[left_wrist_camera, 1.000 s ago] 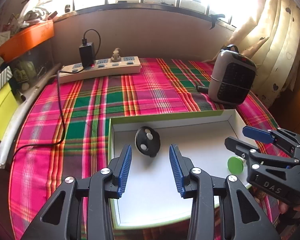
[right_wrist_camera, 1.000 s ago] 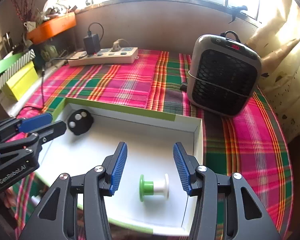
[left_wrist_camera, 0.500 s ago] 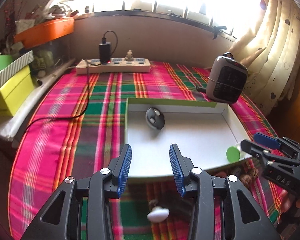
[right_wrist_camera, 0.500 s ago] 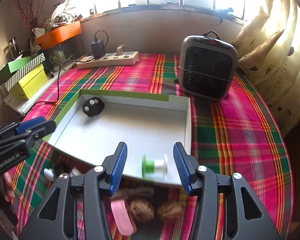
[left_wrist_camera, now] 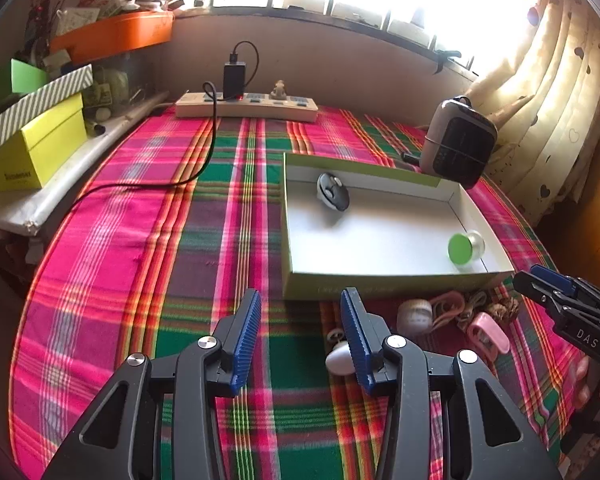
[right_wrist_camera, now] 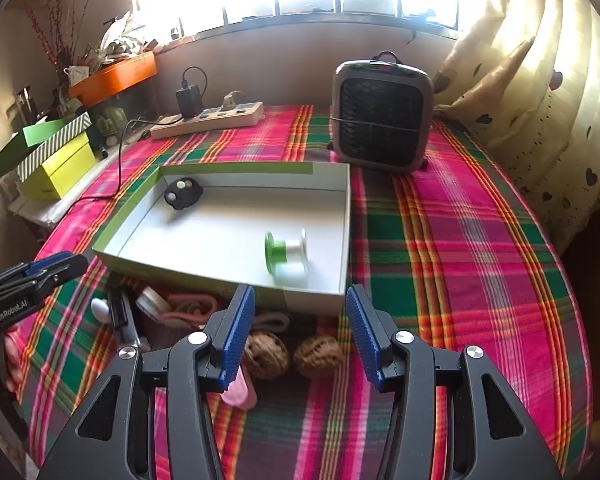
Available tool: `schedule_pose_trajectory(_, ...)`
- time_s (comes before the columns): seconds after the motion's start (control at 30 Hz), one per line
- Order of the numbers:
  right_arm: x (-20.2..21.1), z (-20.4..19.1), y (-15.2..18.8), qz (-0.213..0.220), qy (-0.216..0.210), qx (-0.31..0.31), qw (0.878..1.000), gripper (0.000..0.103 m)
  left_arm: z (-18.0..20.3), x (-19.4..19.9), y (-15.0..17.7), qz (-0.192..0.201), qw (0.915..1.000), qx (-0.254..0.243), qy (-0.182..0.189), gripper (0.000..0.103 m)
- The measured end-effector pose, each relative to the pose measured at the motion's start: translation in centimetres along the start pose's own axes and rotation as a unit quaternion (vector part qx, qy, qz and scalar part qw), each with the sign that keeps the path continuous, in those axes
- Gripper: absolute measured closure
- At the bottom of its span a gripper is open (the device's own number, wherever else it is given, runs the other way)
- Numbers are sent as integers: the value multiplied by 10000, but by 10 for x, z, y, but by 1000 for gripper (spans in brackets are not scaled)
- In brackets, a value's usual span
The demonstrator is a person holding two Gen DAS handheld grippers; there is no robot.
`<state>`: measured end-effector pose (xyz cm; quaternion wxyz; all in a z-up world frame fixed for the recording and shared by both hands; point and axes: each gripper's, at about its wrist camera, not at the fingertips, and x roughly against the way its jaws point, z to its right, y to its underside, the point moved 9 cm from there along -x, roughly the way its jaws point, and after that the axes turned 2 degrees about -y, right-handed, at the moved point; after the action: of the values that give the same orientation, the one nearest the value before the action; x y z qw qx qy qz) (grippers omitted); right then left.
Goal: Organize objects
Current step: 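Withdraw both grippers from the tray toward the walnuts and white knob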
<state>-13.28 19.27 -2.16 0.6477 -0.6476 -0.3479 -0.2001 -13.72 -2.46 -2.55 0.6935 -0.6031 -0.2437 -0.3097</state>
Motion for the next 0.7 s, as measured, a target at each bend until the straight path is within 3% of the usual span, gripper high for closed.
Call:
schedule_pose_trajectory(0.37,14,24,26,2,266,-93,9996,54,-1,0,24,-186,9995,124,243,61)
schedule_pose_trajectory(0.7,10,37,45,-167,205,-259,9993,54,2,-5,36,-339,9990,76,287,60)
